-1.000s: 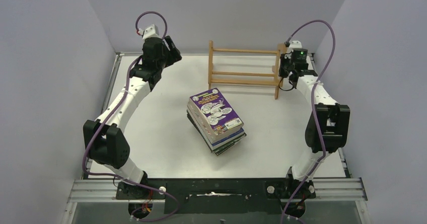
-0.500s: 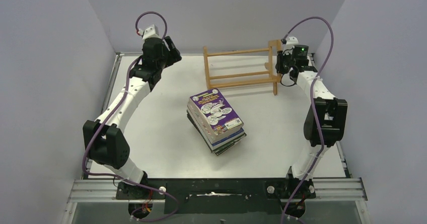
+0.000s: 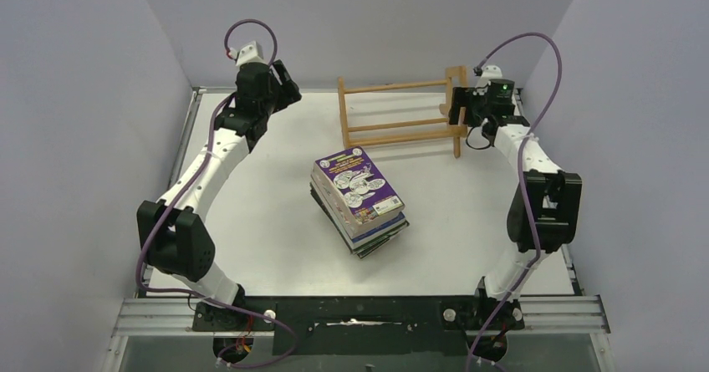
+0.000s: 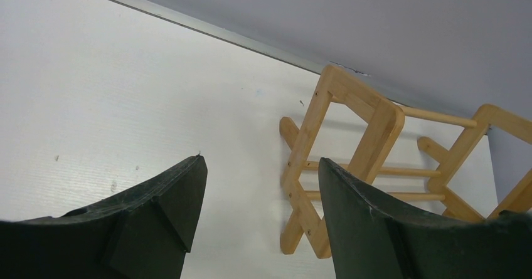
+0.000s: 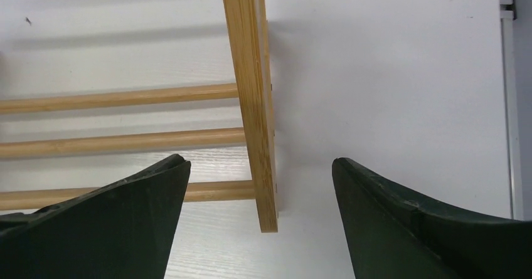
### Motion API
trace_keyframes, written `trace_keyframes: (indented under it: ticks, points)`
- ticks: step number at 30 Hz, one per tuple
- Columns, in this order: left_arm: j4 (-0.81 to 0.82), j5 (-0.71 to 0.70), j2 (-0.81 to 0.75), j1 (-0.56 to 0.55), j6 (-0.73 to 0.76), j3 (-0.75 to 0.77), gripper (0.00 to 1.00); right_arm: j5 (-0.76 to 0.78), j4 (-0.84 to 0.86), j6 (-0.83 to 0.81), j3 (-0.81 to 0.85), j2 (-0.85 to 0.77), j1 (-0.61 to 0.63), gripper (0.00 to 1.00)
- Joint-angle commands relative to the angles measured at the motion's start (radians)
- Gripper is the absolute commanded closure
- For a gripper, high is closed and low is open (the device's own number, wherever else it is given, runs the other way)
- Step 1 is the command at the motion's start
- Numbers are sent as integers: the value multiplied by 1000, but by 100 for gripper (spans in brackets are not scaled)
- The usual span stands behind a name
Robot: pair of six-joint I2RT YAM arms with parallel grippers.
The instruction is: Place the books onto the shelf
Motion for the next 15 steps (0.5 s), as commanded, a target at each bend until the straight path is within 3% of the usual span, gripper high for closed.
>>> trace_keyframes:
  ticks: [1,8,12,15]
  points:
    - [28,34,-69,8,17,-2,35,51,60,80,-1,-170,-9,12]
    - [12,100,-137,-10,42,-26,35,220,-39,115,-77,-443,155,1]
    - [-12,94,-188,-26,44,-55,35,169,-165,171,-123,-542,247,1]
    - [-17,85,-233,-34,41,-97,35,183,-153,239,-285,-679,329,2]
